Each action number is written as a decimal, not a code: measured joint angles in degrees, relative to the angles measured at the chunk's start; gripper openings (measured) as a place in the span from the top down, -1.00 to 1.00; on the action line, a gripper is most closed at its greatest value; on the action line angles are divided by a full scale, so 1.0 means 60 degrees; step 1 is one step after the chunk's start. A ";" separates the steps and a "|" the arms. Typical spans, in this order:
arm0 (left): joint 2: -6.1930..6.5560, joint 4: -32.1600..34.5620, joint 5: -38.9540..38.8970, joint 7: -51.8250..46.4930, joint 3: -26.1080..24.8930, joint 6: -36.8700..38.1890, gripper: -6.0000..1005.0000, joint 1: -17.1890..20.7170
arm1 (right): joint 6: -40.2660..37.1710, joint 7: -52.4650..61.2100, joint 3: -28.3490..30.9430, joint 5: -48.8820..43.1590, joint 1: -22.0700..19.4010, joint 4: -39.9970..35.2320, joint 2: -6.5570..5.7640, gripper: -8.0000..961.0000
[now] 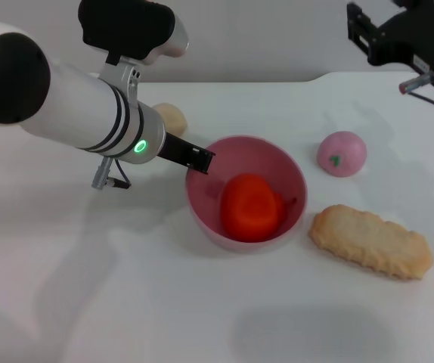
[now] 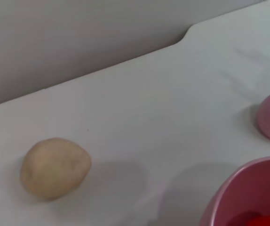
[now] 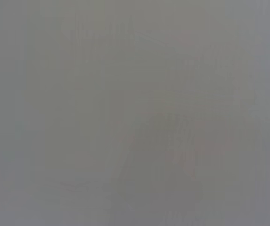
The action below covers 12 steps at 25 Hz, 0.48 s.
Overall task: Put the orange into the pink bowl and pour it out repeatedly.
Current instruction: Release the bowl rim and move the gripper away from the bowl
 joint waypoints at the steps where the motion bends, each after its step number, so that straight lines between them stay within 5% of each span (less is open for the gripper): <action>1: 0.0006 -0.0090 -0.0004 0.0014 0.0017 0.0097 0.81 0.0013 | -0.0032 -0.0001 0.0013 0.0000 0.0039 0.0116 -0.0013 -0.20; 12: -0.0002 -0.0577 -0.0021 0.0093 0.0075 0.1226 0.80 0.0228 | -0.0221 0.0027 -0.0028 0.0040 0.0272 0.0606 -0.0053 -0.35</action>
